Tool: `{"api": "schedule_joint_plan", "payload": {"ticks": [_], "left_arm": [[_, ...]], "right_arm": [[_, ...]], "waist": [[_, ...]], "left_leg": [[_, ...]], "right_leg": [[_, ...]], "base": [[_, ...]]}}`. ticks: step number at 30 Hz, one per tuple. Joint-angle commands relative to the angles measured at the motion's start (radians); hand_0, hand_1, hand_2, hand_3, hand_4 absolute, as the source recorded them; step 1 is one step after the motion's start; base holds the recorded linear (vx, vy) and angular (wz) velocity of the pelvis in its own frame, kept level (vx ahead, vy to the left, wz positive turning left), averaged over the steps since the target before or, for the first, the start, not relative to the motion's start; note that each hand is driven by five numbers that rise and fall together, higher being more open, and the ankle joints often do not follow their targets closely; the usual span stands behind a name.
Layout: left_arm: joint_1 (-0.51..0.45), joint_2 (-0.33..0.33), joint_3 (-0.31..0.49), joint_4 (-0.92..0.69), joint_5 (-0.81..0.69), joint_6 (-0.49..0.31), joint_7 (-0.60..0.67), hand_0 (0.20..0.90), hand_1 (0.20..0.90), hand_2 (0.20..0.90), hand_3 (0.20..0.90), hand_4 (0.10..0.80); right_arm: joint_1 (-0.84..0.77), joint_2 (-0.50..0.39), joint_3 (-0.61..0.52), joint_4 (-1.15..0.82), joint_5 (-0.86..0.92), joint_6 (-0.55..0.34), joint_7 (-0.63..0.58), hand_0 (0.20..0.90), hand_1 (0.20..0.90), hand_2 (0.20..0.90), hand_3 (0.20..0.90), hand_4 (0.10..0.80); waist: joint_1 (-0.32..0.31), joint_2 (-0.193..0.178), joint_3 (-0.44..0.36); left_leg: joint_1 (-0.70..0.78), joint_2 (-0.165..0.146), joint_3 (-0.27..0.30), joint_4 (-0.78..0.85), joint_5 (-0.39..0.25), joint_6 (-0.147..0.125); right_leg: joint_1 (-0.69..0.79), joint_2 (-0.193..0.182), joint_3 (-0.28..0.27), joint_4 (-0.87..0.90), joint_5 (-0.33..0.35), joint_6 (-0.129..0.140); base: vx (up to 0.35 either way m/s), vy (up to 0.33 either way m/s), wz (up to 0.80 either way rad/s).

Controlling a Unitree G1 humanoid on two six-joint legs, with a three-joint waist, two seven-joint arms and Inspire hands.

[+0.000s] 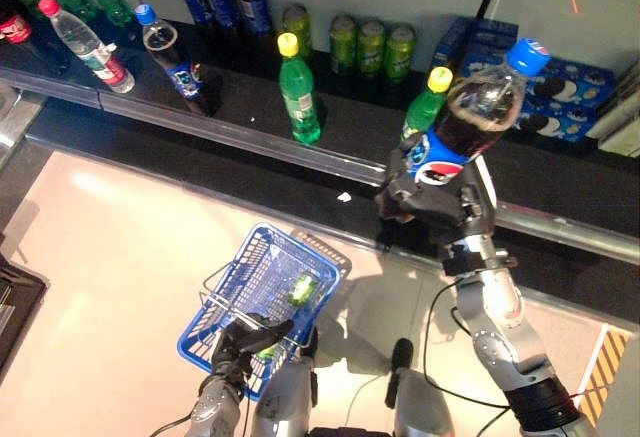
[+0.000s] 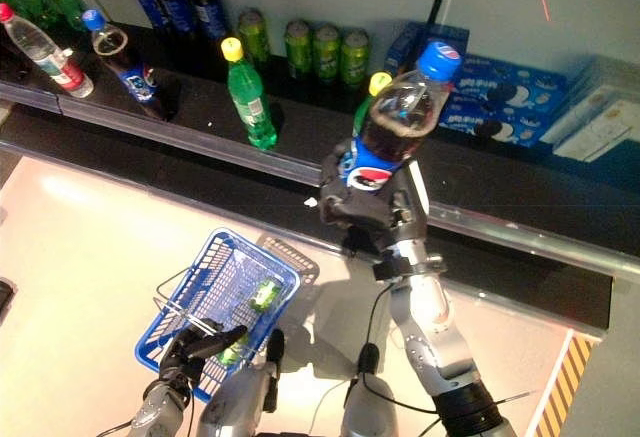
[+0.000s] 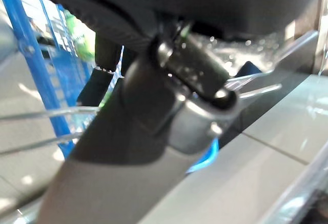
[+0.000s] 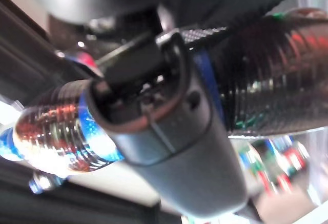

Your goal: Pick up the drink and place into the basket.

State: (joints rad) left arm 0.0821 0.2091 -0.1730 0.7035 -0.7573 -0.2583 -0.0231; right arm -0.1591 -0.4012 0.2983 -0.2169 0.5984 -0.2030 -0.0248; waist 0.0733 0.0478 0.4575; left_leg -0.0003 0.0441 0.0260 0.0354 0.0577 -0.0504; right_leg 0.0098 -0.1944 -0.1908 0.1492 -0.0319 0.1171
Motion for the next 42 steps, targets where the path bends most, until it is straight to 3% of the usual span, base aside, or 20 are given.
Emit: {"api": "schedule_joint_plan", "payload": {"ticks": [1,6,14,23,32,37,42], "left_arm": [[0.059,0.084,0.016,-0.161,-0.026,-0.119,-0.092,0.3,0.3,0.3,0.2,0.1],[0.05,0.103,-0.005,-0.241,-0.054,-0.099,-0.105,0.3,0.3,0.3,0.2,0.1],[0.072,0.144,-0.054,-0.597,-0.093,-0.033,-0.127,0.3,0.3,0.3,0.2,0.1],[0.044,0.221,-0.065,-0.922,-0.159,0.081,-0.2,0.3,0.3,0.3,0.2,0.1],[0.011,0.281,-0.078,-1.103,-0.181,0.135,-0.404,0.3,0.3,0.3,0.2,0.1],[-0.015,0.309,-0.071,-1.156,-0.247,0.17,-0.452,0.3,0.3,0.3,0.2,0.1],[-0.027,0.318,-0.062,-1.172,-0.284,0.17,-0.5,0.3,0.3,0.3,0.2,0.1]], "right_arm": [[-0.084,0.028,0.039,-0.173,0.04,-0.092,0.105,0.3,0.3,0.3,0.2,0.1],[-0.123,0.042,0.118,-0.171,0.039,-0.069,0.102,0.3,0.3,0.3,0.2,0.1],[-0.216,0.128,0.248,-0.153,-0.048,-0.049,-0.014,0.3,0.3,0.3,0.2,0.1],[-0.381,0.158,0.254,-0.028,-0.273,-0.065,-0.301,0.3,0.3,0.3,0.2,0.1],[-0.359,0.141,0.269,0.096,-0.355,-0.021,-0.408,0.3,0.3,0.3,0.2,0.1],[-0.314,0.159,0.297,0.235,-0.261,-0.051,-0.433,0.3,0.3,0.3,0.2,0.1],[-0.288,0.202,0.319,0.338,-0.286,-0.059,-0.441,0.3,0.3,0.3,0.2,0.1]], "waist": [[0.021,0.004,-0.235],[0.049,0.006,-0.237],[0.15,0.0,-0.207],[0.257,-0.017,-0.187],[0.301,-0.024,-0.179],[0.314,-0.031,-0.177],[0.329,-0.037,-0.159]], "left_leg": [[0.005,0.047,0.012,0.099,-0.048,-0.026],[0.004,0.04,-0.016,0.091,-0.046,-0.026],[-0.034,0.008,-0.102,0.1,-0.036,-0.019],[-0.065,-0.028,-0.195,0.117,-0.029,-0.01],[-0.088,-0.045,-0.235,0.146,-0.037,-0.006],[-0.086,-0.046,-0.243,0.143,-0.035,-0.005],[-0.093,-0.051,-0.255,0.135,-0.031,-0.003]], "right_leg": [[0.031,0.007,-0.02,0.059,-0.053,-0.077],[0.041,0.004,-0.033,0.055,-0.053,-0.077],[0.048,-0.006,-0.088,0.044,-0.038,-0.073],[0.074,-0.004,-0.155,0.016,-0.021,-0.07],[0.084,-0.013,-0.191,0.014,-0.016,-0.06],[0.094,-0.015,-0.206,0.01,-0.013,-0.055],[0.09,-0.014,-0.214,0.008,-0.01,-0.053]], "base": [[-0.005,0.013,0.19],[-0.003,0.019,0.14],[-0.035,-0.031,0.3],[0.002,-0.067,0.26],[0.046,-0.02,0.22],[0.054,-0.012,0.15],[0.007,-0.038,0.07]]}}
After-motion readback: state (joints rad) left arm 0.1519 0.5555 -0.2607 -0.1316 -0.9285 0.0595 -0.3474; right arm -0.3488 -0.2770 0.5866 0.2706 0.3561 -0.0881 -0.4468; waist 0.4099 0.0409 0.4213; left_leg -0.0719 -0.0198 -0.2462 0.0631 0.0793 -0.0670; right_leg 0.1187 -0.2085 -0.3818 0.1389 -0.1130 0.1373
